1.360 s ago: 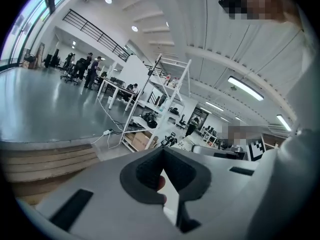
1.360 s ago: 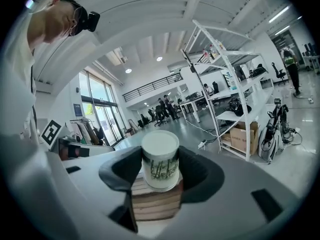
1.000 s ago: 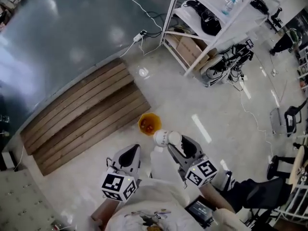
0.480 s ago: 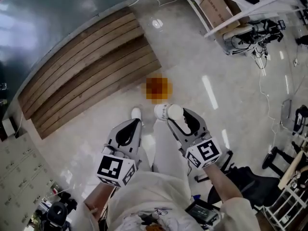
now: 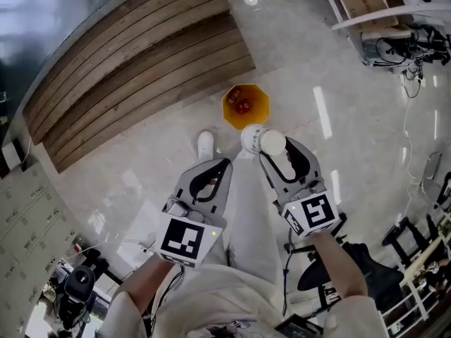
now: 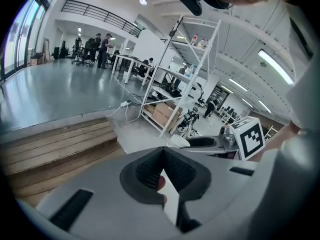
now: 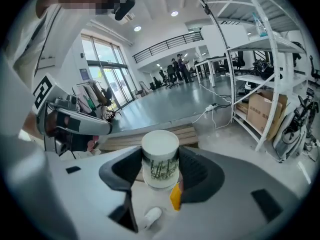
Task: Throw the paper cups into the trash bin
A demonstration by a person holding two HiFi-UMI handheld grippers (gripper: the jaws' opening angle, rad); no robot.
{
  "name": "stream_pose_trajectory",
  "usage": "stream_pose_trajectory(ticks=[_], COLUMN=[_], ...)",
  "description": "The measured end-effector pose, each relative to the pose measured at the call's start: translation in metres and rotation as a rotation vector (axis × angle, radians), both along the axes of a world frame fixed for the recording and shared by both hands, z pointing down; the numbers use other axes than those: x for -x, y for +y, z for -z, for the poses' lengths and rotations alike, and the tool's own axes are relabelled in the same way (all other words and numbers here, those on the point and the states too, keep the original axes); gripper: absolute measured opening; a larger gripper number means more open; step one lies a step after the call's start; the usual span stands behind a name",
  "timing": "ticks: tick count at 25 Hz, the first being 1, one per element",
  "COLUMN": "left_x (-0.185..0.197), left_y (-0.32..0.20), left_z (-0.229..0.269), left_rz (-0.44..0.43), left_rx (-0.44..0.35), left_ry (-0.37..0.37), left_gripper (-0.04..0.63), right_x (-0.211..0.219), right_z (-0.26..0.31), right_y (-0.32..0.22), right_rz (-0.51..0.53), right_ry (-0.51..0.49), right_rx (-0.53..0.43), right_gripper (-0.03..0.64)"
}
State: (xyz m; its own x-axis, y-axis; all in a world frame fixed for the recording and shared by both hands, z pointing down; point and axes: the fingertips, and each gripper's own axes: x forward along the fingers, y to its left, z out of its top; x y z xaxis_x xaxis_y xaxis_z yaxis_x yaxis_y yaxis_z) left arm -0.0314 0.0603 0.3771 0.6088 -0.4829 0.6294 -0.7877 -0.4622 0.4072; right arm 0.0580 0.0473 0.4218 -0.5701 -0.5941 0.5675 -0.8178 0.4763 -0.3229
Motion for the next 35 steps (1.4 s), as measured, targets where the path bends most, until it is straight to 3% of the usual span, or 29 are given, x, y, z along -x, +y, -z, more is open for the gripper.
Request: stream_pose_trajectory(ticks=[9,20,24,29,35], left_x=[-0.021,-0.033,-0.034,-0.044,-0.048], left_y=[-0.001,-0.021,-0.023,-0.024,-0.006], left_z=[-0.135,-0.241,-0.289,-0.341,-0.399], left_rz=[0.041,0.029,0.052,-0.009,-0.062], left_rx=[0.051,0.026,0.088,0.074,0.128], left_ry=[-0.057,-0.107,-0.113,-0.158,-0.186], left_gripper=[0.006,0.006,0.005,0.006,0.006], right_x=[-0.006,-0.013,-0.016,-0.02,-0.024], right_z=[-0.122,-0.223,-0.264,-0.308,-0.358], right_y=[-0.001,0.0,-0.006,-0.011,-0.007], right_rz=[0.012,0.011,-0.009,-0.021,-0.034], right_ry=[0.079,0.118,0.128,0.136,0.155], right_rx=[0.017,0.08,0.107,0.124,0.152], right_gripper=[0.235,0.235,0.235,0.235,0.235])
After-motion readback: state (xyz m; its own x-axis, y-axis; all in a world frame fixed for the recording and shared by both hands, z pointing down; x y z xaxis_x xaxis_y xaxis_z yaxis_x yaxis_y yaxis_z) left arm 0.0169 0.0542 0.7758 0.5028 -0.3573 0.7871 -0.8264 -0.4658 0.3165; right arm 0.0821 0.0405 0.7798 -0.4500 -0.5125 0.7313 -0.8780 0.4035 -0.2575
